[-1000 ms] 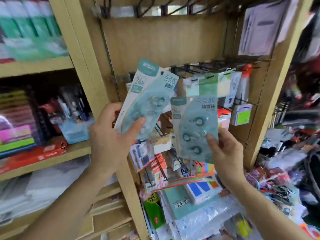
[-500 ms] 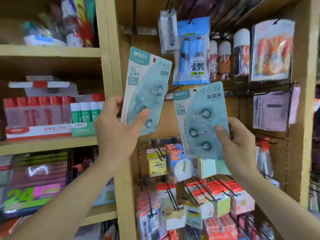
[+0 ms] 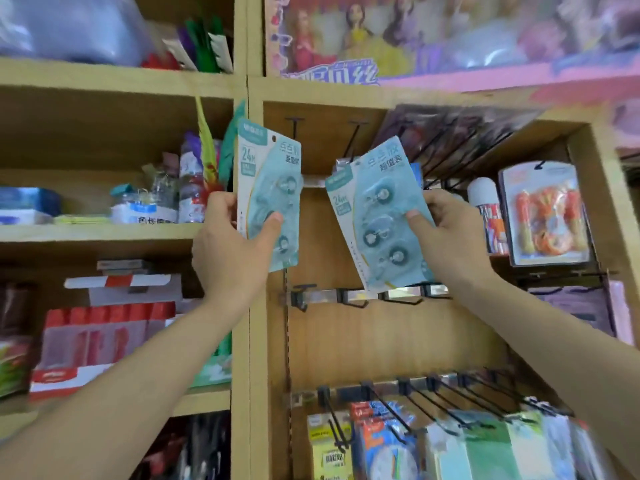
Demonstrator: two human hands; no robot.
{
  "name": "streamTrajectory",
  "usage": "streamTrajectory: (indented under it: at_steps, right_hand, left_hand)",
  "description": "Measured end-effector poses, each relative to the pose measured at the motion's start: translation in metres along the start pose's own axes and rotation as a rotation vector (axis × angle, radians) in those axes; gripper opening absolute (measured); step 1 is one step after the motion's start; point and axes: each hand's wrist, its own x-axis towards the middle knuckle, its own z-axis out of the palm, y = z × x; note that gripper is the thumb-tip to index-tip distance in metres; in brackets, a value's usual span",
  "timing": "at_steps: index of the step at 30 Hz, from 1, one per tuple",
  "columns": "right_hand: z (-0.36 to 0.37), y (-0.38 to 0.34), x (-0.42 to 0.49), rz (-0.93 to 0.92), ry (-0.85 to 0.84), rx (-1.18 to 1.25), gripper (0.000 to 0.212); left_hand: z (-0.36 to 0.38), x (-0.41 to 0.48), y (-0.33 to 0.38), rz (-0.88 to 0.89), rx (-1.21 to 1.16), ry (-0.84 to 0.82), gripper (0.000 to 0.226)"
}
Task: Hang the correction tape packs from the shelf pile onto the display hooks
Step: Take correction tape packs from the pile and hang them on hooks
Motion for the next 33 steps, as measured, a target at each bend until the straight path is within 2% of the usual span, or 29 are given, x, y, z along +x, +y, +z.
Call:
streamTrajectory:
  at_steps: [4, 12, 18, 25, 33]
  right_hand:
    - [0.019, -0.01, 0.034, -0.043, -0.013, -0.096, 0.013]
    - [0.062, -0.022, 0.081, -0.083, -0.101, -0.231, 0.014]
    - [0.095, -0.025, 0.105, -0.061, -0.115, -0.228, 0.008]
    - [0.123, -0.017, 0.119, -0.053, -0.06, -0.205, 0.009]
    - [0.137, 0.009, 0.114, 0.044, -0.026, -0.067, 0.01]
  left_hand:
    - [0.013, 0.008, -0.013, -0.084, 0.046, 0.043, 0.037]
    - [0.029, 0.013, -0.049, -0.12, 0.128, 0.06, 0.036]
    - [0.047, 0.002, -0.06, -0.116, 0.127, 0.07, 0.037]
    - [0.059, -0.008, -0.074, -0.007, 0.088, 0.1, 0.039]
    - [0.057, -0.009, -0.08, 0.023, -0.021, 0.15, 0.038]
